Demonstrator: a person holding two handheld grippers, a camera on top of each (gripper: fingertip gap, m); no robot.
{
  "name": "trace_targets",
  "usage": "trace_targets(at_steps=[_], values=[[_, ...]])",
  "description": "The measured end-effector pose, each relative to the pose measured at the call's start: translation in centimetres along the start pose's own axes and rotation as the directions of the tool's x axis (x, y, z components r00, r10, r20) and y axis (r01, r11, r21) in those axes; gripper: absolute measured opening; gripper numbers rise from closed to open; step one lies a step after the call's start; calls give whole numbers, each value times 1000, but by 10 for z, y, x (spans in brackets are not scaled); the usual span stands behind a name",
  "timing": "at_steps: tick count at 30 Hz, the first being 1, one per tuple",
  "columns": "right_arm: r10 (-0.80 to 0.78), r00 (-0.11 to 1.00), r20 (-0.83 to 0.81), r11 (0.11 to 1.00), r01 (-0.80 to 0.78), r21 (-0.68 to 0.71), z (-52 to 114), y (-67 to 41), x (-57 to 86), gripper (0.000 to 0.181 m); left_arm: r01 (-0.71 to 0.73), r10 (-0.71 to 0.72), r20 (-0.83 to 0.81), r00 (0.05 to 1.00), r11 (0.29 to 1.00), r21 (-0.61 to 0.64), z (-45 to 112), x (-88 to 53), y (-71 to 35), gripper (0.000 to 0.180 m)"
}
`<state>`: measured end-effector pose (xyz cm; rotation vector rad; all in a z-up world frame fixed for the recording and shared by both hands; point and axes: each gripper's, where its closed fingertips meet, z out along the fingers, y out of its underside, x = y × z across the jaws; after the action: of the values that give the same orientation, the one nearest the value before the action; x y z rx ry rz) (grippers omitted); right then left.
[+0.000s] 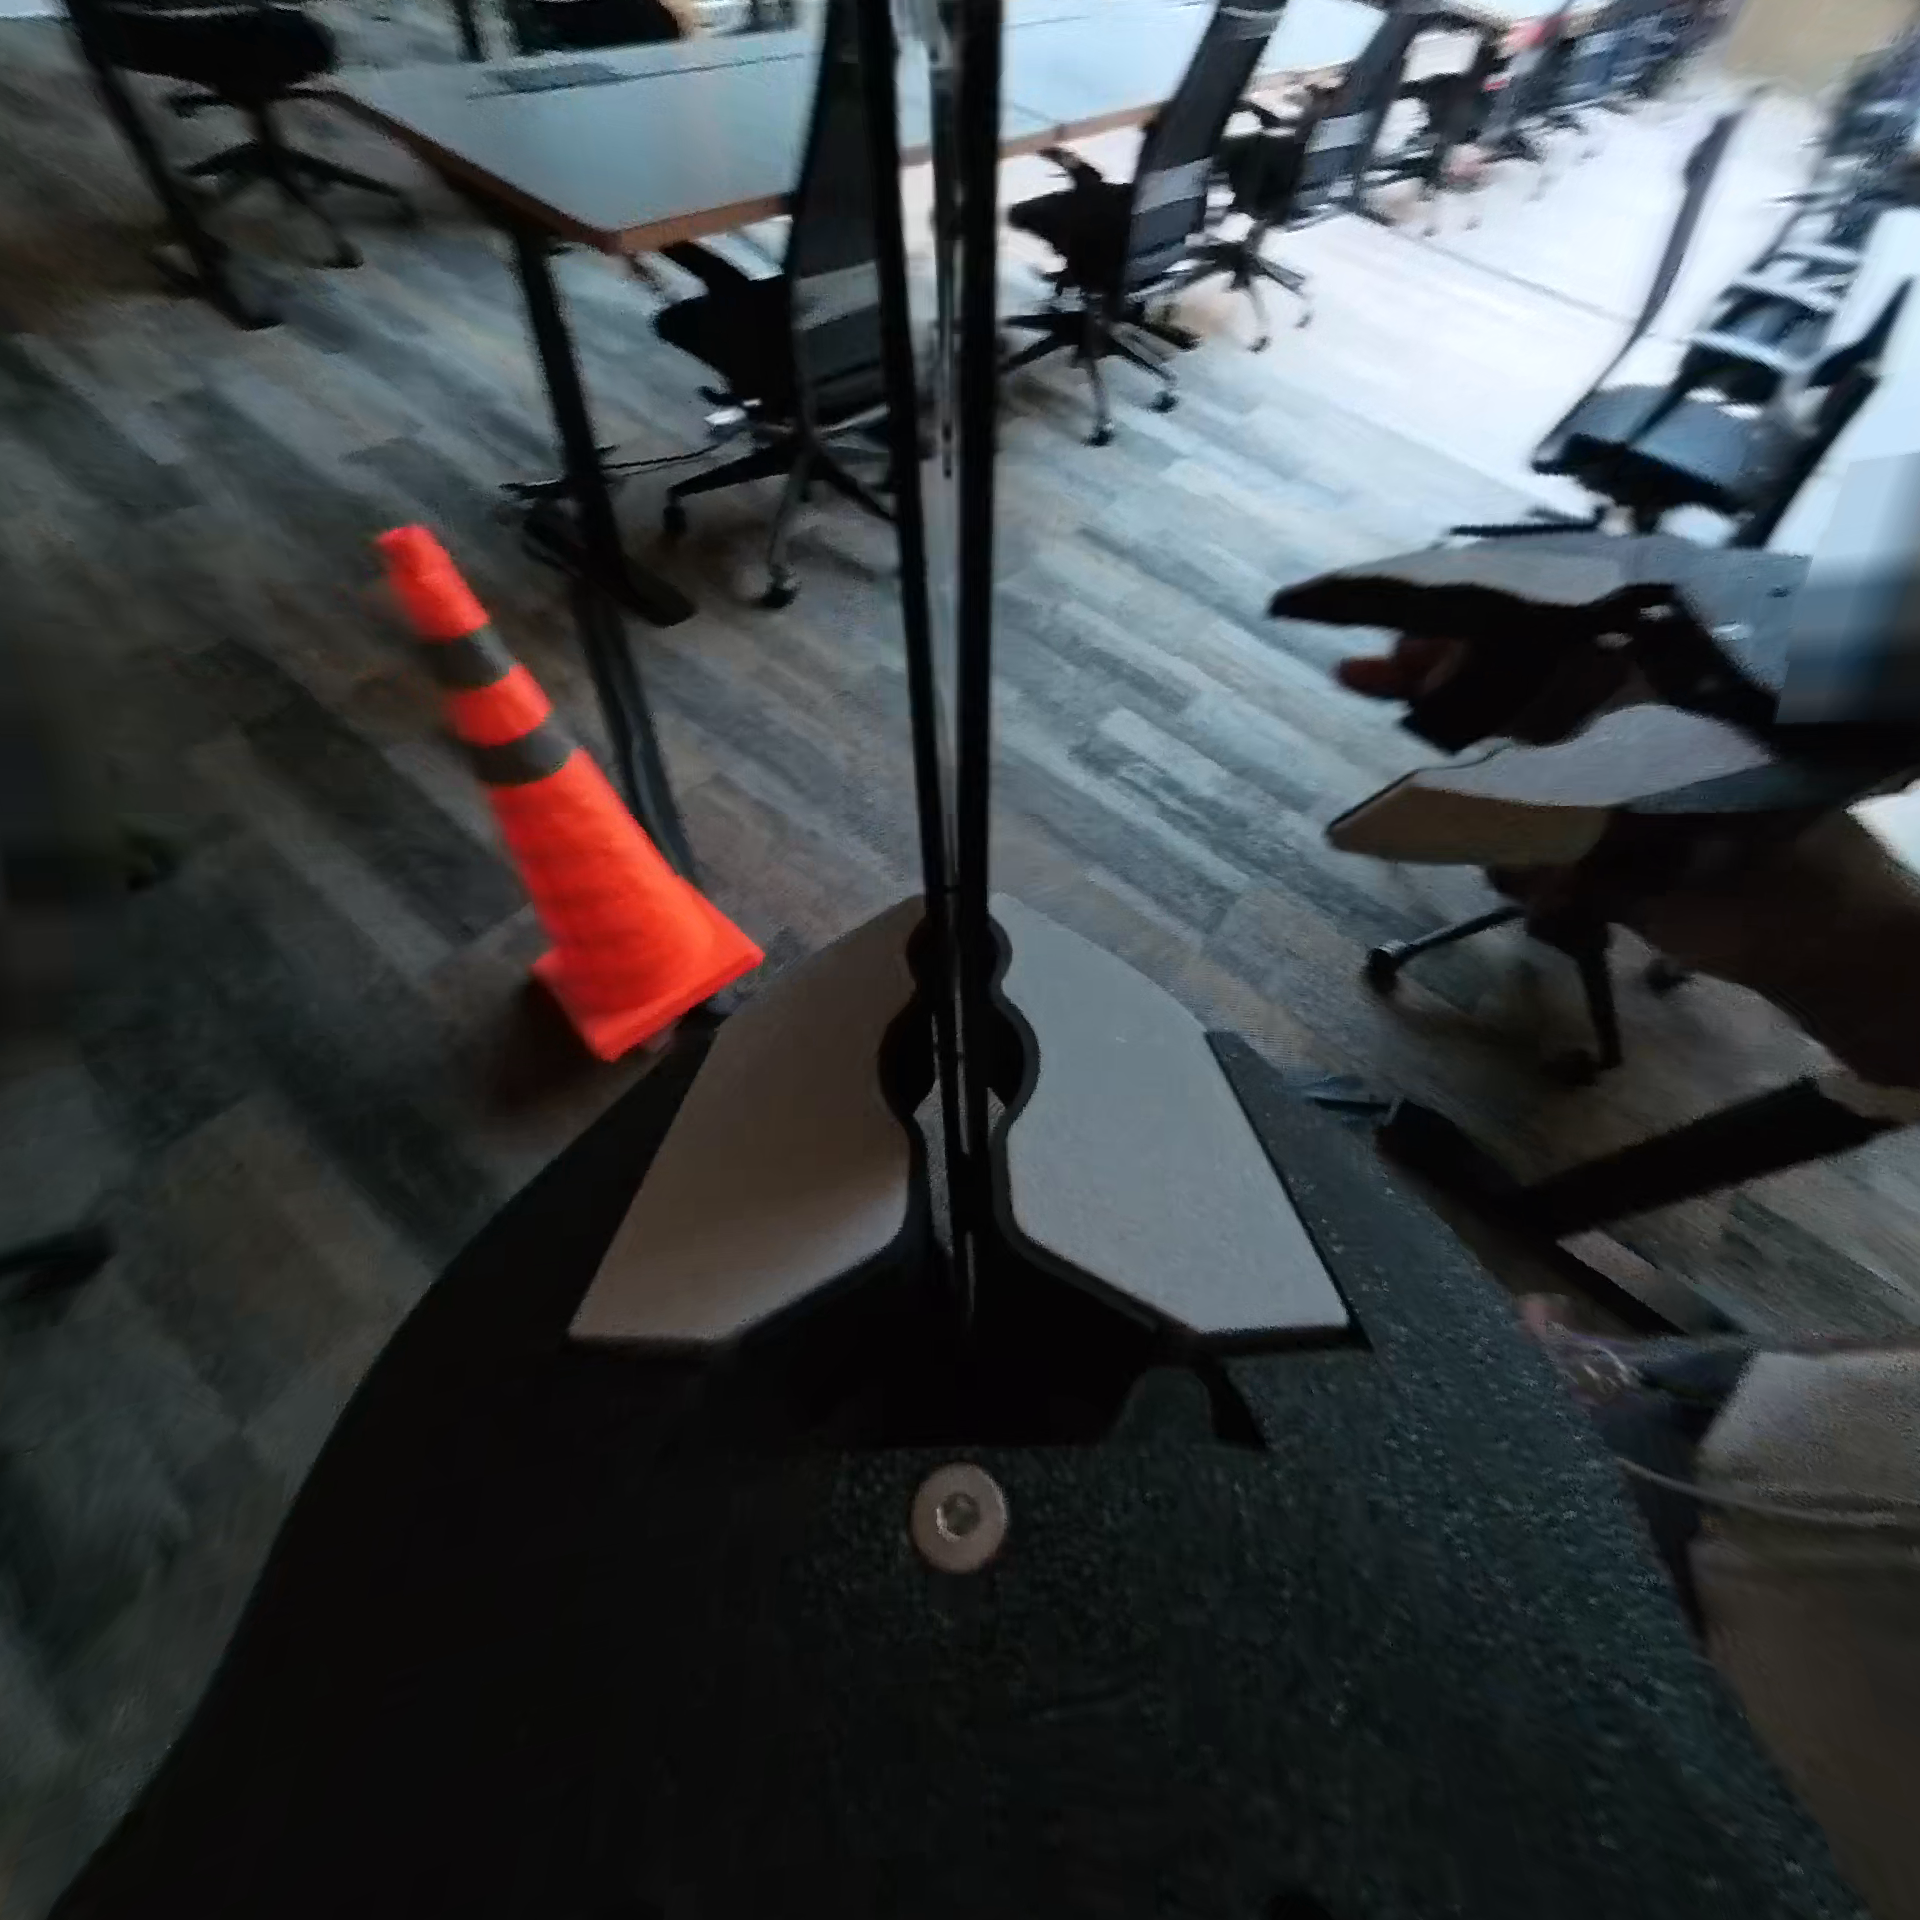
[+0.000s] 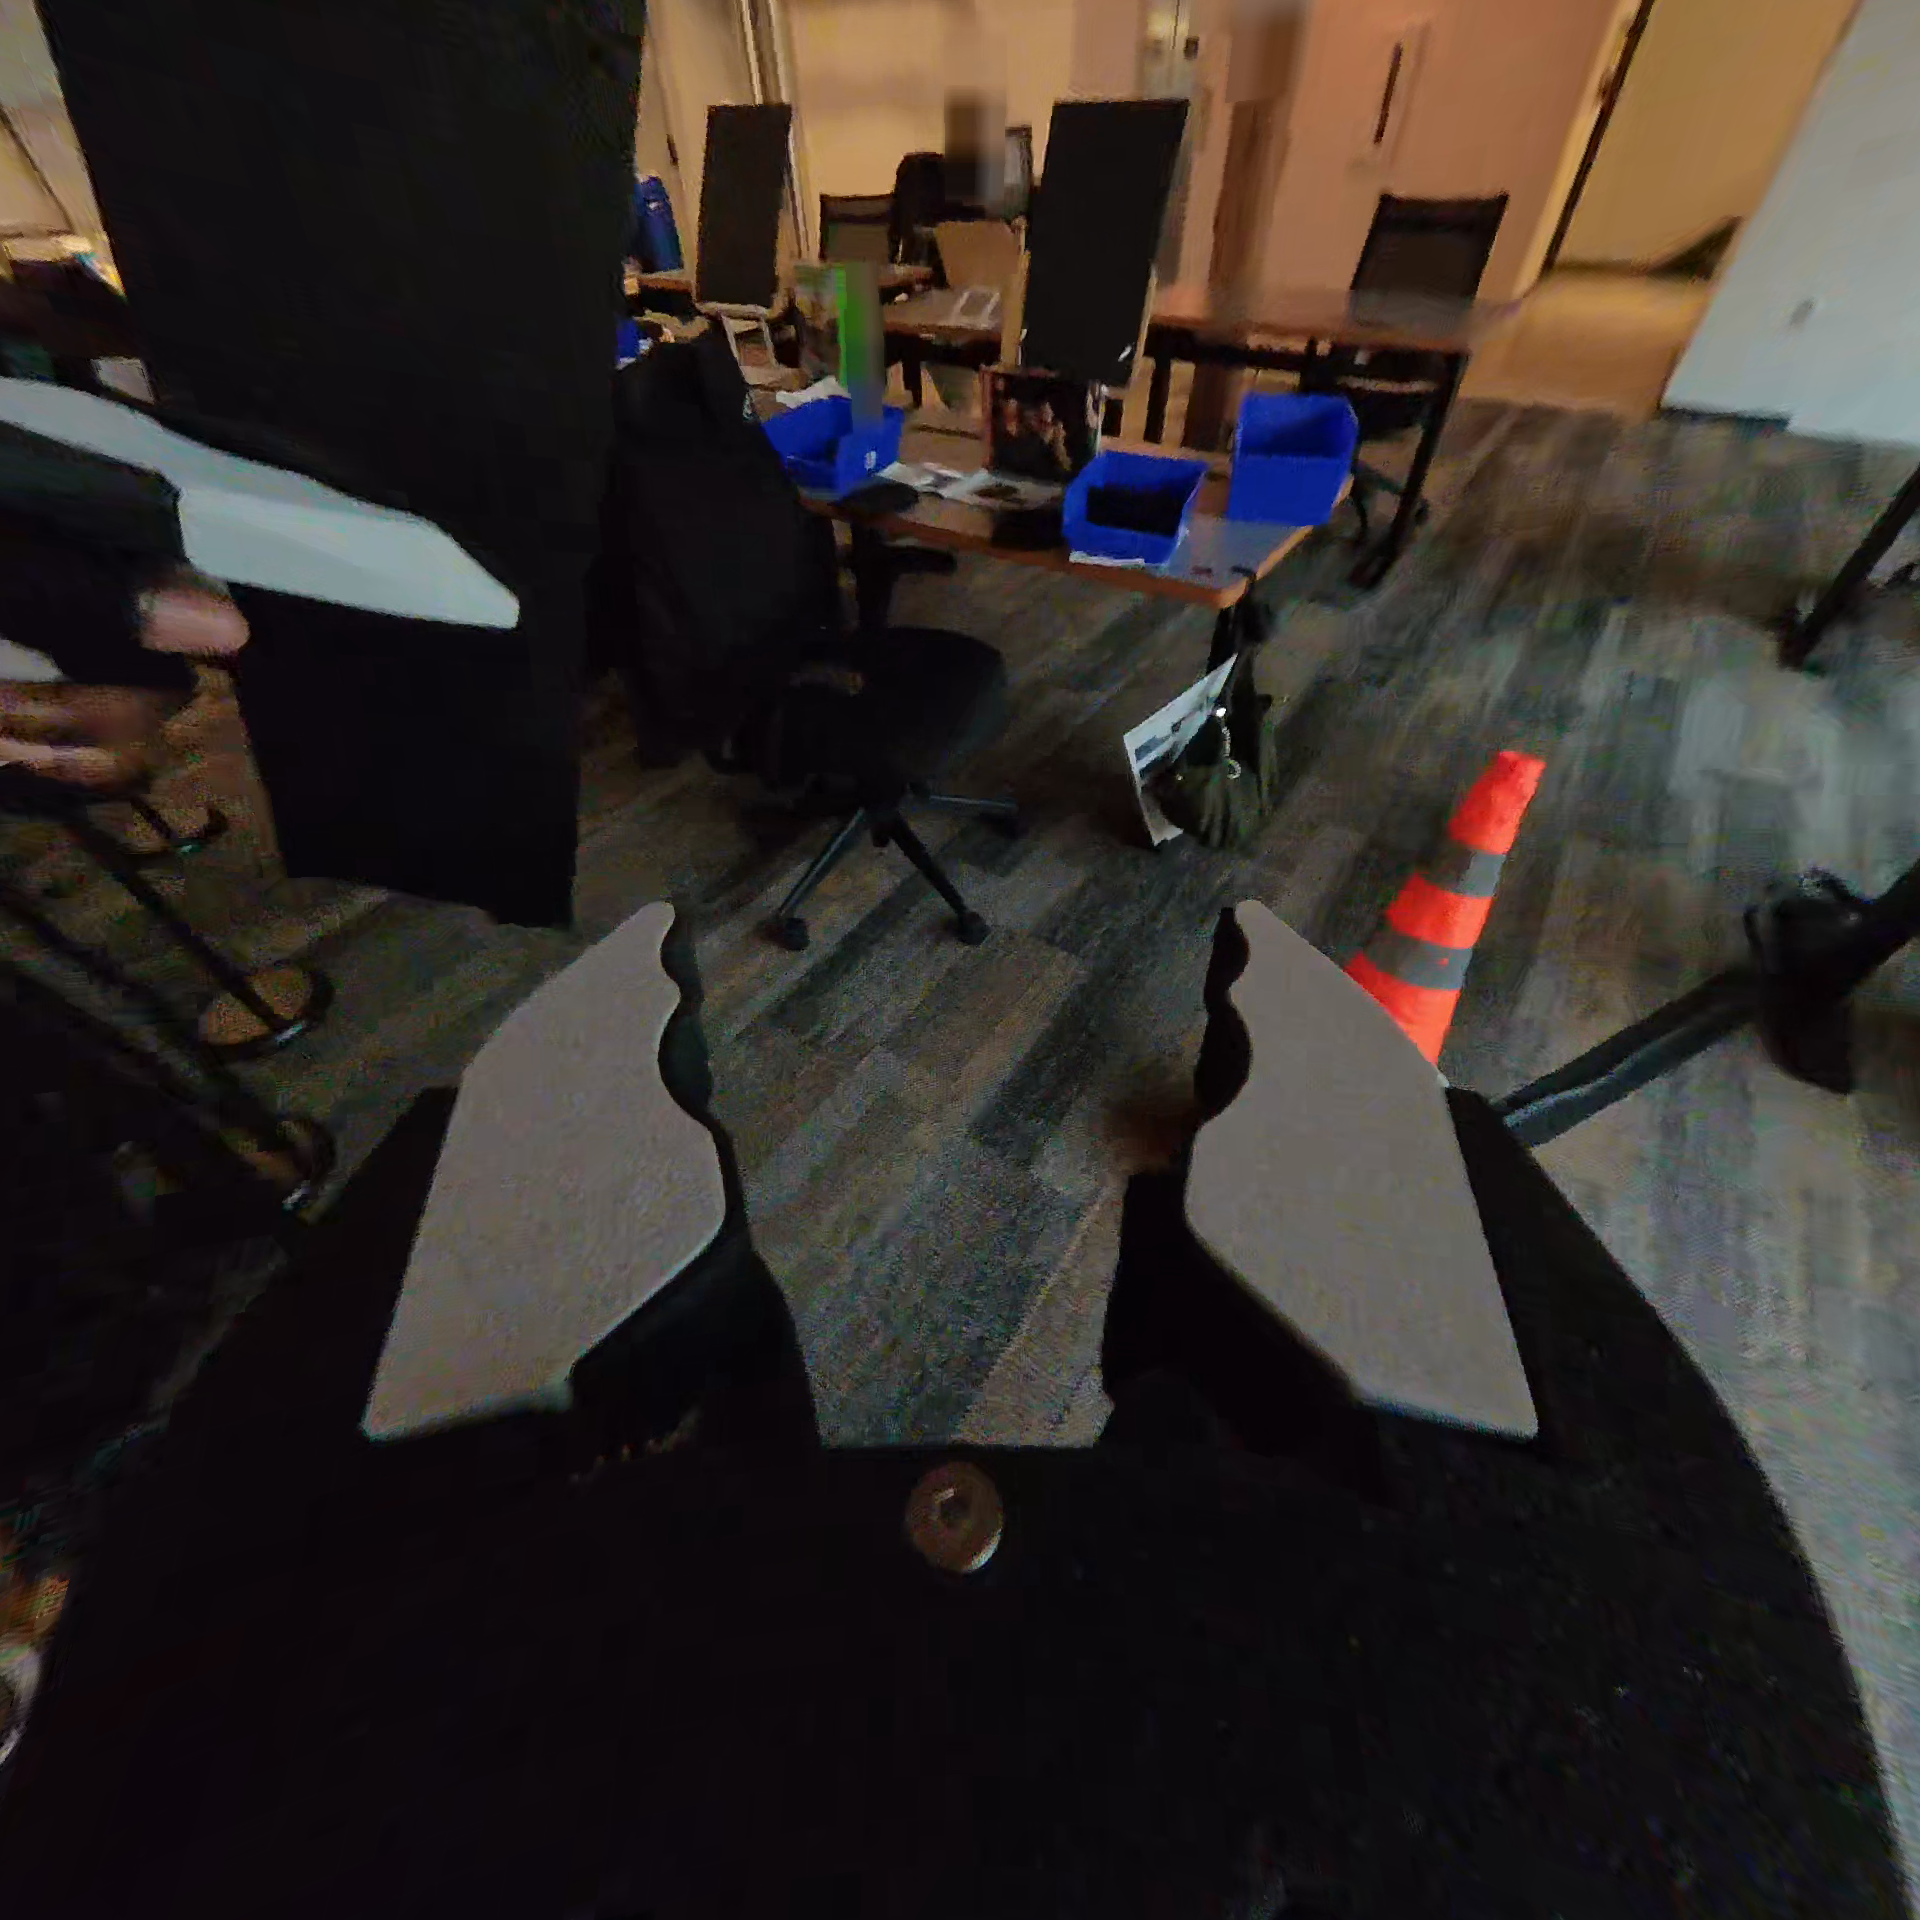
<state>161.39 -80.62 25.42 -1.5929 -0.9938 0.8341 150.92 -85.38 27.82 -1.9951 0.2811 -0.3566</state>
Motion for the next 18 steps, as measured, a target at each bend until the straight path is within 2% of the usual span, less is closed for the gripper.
trace_targets(at_steps=[4, 8, 13, 18], values=[[27, 1000, -4, 997, -27, -70, 103, -15, 49, 91, -20, 21, -139, 990, 1000, 5, 47, -92, -38, 3], [-42, 998, 51, 997, 45, -67, 221, -29, 96, 87, -74, 65, -197, 978, 997, -35, 98, -206, -52, 3], [-33, 949, 314, 998, 51, -47, 401, -52, 120, 89, -143, 124, -244, 962, 988, -62, 160, -357, -78, 3], [-186, 800, 571, 976, 219, 11, 569, -117, 122, 89, -207, 203, -319, 926, 978, 23, 177, -483, -140, 3]])
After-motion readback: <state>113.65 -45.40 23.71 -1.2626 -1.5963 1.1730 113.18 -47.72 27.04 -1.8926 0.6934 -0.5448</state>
